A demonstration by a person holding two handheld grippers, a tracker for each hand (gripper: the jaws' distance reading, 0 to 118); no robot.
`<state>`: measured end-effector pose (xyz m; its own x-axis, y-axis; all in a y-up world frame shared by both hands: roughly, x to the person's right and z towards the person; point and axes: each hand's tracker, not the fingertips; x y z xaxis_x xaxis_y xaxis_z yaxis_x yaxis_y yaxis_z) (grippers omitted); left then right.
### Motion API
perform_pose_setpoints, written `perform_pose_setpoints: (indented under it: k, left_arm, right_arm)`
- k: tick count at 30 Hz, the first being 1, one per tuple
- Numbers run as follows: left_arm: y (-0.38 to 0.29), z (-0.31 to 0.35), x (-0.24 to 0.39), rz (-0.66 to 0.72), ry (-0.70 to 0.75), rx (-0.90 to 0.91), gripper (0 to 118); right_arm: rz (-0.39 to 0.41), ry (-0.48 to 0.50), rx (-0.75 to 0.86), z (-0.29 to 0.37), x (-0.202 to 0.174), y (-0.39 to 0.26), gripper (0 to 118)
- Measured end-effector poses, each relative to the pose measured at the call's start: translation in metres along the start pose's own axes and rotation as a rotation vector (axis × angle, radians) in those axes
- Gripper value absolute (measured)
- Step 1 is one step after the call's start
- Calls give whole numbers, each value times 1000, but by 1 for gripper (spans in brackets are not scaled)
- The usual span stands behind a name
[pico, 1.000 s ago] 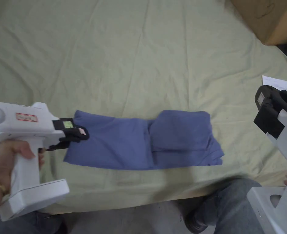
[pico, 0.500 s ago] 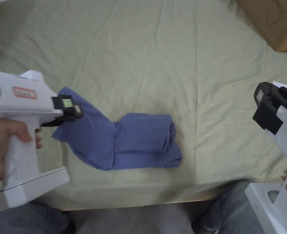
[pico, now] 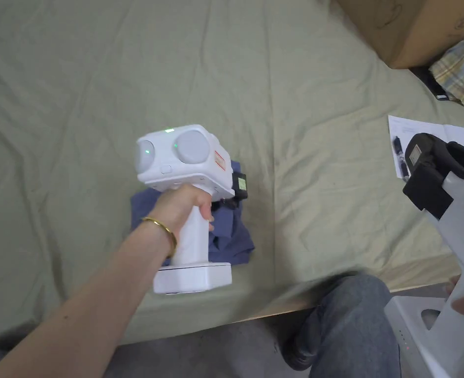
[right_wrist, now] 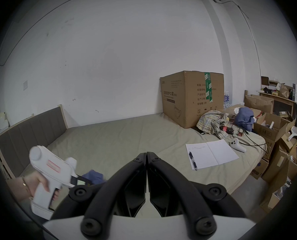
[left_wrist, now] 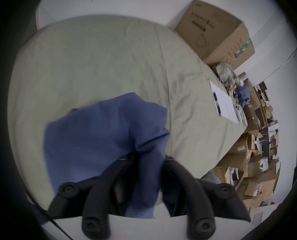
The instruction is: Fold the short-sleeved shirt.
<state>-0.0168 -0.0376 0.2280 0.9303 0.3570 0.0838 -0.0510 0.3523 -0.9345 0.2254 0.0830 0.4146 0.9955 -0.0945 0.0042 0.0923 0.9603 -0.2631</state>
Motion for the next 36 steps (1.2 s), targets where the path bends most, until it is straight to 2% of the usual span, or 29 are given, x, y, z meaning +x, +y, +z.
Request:
perform_pose_setpoints:
  k: [3, 6, 7, 8, 9, 11, 12, 13, 15, 17, 22, 26, 29, 31, 33, 34, 36]
  left_arm:
    - [-5, -22, 9, 14, -80, -36, 69]
    - [-1, -20, 7, 41, -163, -70, 72]
    - [2, -10, 4, 52, -174, -31, 71]
    - [3, 1, 0, 53, -200, 40, 69]
    - [4, 16, -4, 40, -205, 124, 53]
    - [5, 39, -10, -7, -128, 276, 13]
    - [0, 44, -10, -15, -49, 358, 3]
    - [-5, 46, -9, -35, 29, 406, 3]
    - [-15, 45, -9, -102, 57, 434, 2]
    - [-29, 32, -3, -117, 60, 412, 0]
    - [-56, -27, 23, -260, 156, 292, 0]
    - [-70, -72, 30, -268, 193, 176, 0]
    - [-75, -76, 36, -318, 214, 214, 0]
    - [-61, -64, 34, -316, 165, 170, 0]
    - [-43, -36, 24, -181, 21, 192, 0]
    - [-38, -17, 20, -143, -11, 261, 0]
    - [-32, 26, 15, -169, -24, 442, 0]
  right_arm:
    - [-8, -26, -15, -2, 6, -4, 0]
    - [-23, -29, -30, -6, 9, -6, 0]
    - [-24, -28, -32, -6, 8, -6, 0]
    - [-22, -28, -31, -7, 10, -6, 0]
    - [-20, -27, -31, -8, 11, -6, 0]
    - [-18, -22, -30, -10, 10, -6, 0]
    - [-19, -19, -29, -11, 10, -6, 0]
    - [-21, -15, -27, -12, 10, -6, 0]
    - [-20, -10, -27, -14, 10, -6, 0]
    - [-16, -8, -34, -17, 10, -8, 0]
    - [-22, -12, -54, -15, 13, -12, 0]
    - [-16, -27, -63, -10, 17, -13, 0]
    - [-16, -37, -71, -7, 17, -12, 0]
    - [-15, -38, -71, -7, 16, -12, 0]
    - [-9, -33, -69, -7, 15, -11, 0]
    - [-8, -29, -67, -8, 13, -10, 0]
    - [-6, -12, -61, -11, 6, -8, 0]
